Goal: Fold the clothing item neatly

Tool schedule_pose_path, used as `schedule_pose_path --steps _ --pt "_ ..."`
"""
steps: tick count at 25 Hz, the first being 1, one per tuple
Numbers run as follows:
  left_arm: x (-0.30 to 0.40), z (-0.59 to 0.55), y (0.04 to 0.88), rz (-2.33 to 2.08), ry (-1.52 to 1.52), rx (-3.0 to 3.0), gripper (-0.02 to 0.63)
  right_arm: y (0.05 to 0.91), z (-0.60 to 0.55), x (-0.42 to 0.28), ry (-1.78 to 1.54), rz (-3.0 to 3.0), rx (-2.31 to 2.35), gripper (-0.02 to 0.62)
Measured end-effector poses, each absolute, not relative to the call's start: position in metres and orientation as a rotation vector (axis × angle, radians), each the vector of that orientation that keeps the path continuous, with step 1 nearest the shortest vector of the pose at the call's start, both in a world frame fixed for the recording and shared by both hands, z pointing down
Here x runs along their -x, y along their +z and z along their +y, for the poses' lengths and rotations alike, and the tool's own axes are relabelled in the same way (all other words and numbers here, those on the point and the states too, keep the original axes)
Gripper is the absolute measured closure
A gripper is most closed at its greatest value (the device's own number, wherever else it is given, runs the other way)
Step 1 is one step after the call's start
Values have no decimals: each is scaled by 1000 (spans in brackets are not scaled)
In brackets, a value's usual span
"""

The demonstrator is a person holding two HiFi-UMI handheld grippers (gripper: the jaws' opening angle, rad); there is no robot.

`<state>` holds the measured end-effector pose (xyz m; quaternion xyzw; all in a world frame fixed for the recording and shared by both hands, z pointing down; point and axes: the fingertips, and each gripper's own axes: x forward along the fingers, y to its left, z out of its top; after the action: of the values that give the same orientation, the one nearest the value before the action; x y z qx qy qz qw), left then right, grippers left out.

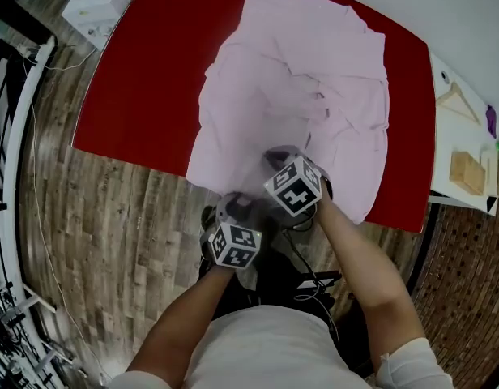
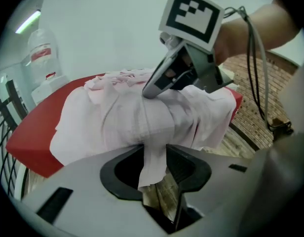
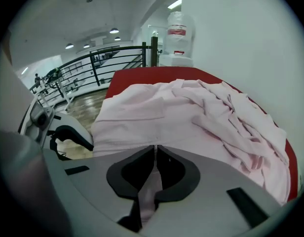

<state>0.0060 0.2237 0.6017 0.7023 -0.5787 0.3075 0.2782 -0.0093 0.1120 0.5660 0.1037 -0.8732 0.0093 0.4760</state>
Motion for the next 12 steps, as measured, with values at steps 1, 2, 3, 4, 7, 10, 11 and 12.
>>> schedule_pose_path --steps 1,2,3,4,7,10,11,12 --pt "-3 224 602 -1580 807 -1855 474 566 115 10 31 -2143 -238 565" --pt "0 223 602 -1603 786 -1827 520 566 116 10 30 -2148 -228 569" --pt "3 223 602 -1618 764 -1806 556 565 117 9 21 -2151 -221 572" --pt "4 223 602 -1626 746 -1796 562 564 117 8 10 -2156 -216 575" --pt "1 227 597 -1634 702 -1795 581 556 118 2 -14 -2181 -217 577" --pt "-7 232 588 -1628 648 -1803 584 546 118 -5 -27 -2202 -226 578" --pt "-12 232 585 -1622 634 -1811 584 543 117 -7 -31 -2207 -232 578" --pt "-17 232 582 -1614 621 -1822 584 540 116 -10 -33 -2214 -239 578"
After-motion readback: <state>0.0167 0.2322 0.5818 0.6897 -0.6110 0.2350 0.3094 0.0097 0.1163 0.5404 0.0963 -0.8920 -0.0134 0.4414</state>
